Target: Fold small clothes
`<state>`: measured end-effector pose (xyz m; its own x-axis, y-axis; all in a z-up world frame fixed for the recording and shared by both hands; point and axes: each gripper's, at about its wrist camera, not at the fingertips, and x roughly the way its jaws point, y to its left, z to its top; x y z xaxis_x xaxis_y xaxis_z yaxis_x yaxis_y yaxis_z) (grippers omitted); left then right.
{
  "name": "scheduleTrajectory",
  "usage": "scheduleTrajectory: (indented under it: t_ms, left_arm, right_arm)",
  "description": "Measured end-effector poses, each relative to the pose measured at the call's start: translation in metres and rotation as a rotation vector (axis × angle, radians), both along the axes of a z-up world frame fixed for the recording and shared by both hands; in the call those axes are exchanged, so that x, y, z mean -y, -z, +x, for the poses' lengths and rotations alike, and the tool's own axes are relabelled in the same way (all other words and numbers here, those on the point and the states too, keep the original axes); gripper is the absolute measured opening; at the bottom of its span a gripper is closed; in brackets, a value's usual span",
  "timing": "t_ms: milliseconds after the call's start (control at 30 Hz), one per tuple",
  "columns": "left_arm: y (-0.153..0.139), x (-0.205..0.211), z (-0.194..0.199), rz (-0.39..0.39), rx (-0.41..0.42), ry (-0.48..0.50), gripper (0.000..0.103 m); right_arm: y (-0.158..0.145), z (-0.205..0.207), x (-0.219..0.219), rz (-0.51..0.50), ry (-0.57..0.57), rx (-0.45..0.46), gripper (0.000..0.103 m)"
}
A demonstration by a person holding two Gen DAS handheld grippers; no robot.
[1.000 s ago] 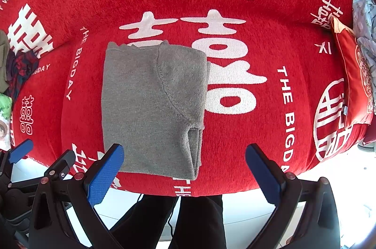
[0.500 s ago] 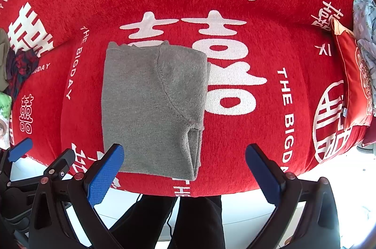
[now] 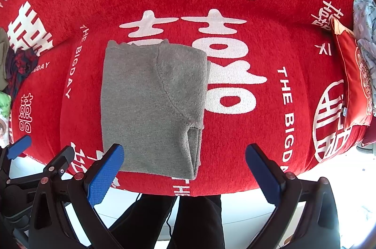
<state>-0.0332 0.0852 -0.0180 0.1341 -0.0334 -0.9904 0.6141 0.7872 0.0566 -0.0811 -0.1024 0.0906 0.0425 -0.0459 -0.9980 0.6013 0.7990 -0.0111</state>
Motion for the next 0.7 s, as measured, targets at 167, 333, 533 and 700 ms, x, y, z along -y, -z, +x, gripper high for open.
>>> scheduleTrajectory:
  t_ms: [167,333,533,700]
  left_arm:
    - [0.0029,-0.0003,0.0004,0.001,-0.005,-0.002,0.103]
    - [0.0039,-0.0006,0.0012,-0.003,-0.006,-0.005,0.103]
    - [0.0026,0.0005,0.0009,-0.003,0.016,0.005,0.103]
    - [0.0032,0.0027,0.0035,-0.002,0.010,0.008,0.103]
  right_arm:
    - [0.0015,0.0013,-0.0001,0.000,-0.003,-0.005,0.103]
    - [0.0028,0.0023,-0.0007,0.001,-0.008,-0.009,0.103]
    - [0.0043,0.0046,-0.0008,0.001,-0.014,-0.015,0.103]
    - [0.0044,0.0045,-0.0010,0.002,-0.013,-0.015,0.103]
